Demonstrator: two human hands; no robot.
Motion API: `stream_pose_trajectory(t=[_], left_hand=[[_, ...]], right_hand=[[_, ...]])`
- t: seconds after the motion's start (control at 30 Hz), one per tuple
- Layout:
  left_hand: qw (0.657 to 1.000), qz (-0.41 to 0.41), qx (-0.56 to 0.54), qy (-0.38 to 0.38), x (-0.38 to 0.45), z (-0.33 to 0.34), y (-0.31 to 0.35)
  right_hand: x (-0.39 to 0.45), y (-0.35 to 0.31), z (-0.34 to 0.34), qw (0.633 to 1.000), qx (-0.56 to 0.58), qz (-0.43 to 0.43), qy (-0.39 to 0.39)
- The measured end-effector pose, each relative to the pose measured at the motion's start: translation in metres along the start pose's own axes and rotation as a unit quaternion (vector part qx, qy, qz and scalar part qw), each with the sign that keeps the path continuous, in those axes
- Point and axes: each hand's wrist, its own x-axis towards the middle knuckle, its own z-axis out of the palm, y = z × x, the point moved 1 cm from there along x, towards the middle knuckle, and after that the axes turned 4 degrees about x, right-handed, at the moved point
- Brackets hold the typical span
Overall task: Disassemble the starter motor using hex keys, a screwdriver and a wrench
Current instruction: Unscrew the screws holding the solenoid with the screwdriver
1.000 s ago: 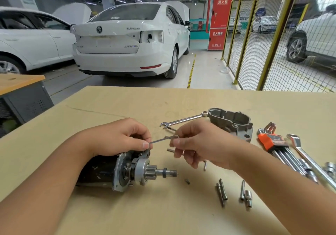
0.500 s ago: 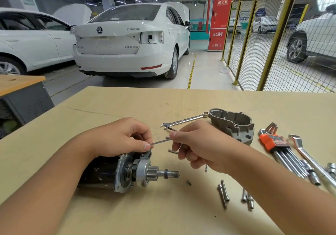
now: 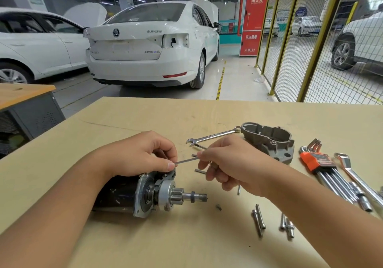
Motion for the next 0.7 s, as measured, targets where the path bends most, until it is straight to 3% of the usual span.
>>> stream_pose_trajectory(t=[0.27, 0.7], left_hand=[[1.0, -0.007, 0.009, 0.01, 0.0, 0.0009, 0.0016], [1.0, 0.001, 0.005, 0.008, -0.0008, 0.001, 0.0055]], right_hand=[[0.0043, 0.006, -0.0011, 0.988, -0.137, 0.032, 0.055], [0.0044, 0.0064, 0.0007, 0.992, -0.096, 0.071, 0.041]])
